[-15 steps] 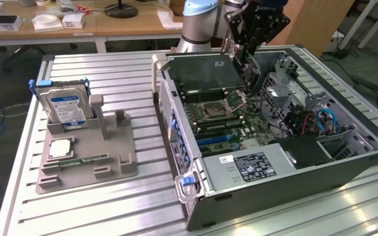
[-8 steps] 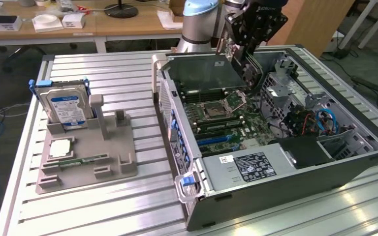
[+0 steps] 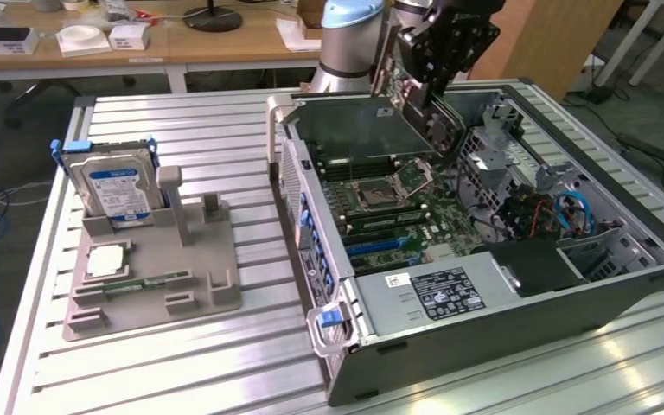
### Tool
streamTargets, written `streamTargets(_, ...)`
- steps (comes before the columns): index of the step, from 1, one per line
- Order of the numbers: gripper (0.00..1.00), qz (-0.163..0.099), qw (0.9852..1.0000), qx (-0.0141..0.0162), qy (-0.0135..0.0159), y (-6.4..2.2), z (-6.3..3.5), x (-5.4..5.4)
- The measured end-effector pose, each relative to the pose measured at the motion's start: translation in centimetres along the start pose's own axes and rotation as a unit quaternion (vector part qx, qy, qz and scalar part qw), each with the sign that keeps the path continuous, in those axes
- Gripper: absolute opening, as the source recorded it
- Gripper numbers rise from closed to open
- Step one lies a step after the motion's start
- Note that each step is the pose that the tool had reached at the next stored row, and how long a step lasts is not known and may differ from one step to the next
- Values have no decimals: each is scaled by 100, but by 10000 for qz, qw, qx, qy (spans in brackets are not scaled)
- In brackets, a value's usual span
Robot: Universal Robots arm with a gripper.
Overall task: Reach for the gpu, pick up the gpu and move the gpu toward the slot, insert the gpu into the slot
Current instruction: 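Insert the gpu into the slot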
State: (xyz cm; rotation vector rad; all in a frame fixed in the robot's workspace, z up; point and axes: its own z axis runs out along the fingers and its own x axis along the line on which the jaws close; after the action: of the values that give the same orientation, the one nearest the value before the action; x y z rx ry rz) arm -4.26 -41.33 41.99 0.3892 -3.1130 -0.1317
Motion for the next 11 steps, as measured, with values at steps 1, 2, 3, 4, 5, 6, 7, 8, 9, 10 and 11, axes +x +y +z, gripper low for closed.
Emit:
streamTargets(1,26,-67,10000,0,6,0,2,1)
streamTargets(2,26,-128,9999,0,11,-1,3,2)
streamTargets(3,26,-200,9998,-2,17,-1,5,3)
streamTargets(4,26,-271,9996,-2,23,-1,7,3)
streamTargets(5,26,-349,9994,-3,29,-1,9,3)
streamTargets(6,26,-424,9991,-4,36,-1,11,3)
streamTargets(7,26,-498,9988,-4,42,-1,13,4)
streamTargets(8,26,-568,9984,-5,48,-2,15,4)
streamTargets(9,26,-639,9979,-5,53,-2,17,3)
streamTargets(10,26,-709,9975,-6,59,-2,20,4)
streamTargets(11,26,-784,9969,-7,65,-2,22,4)
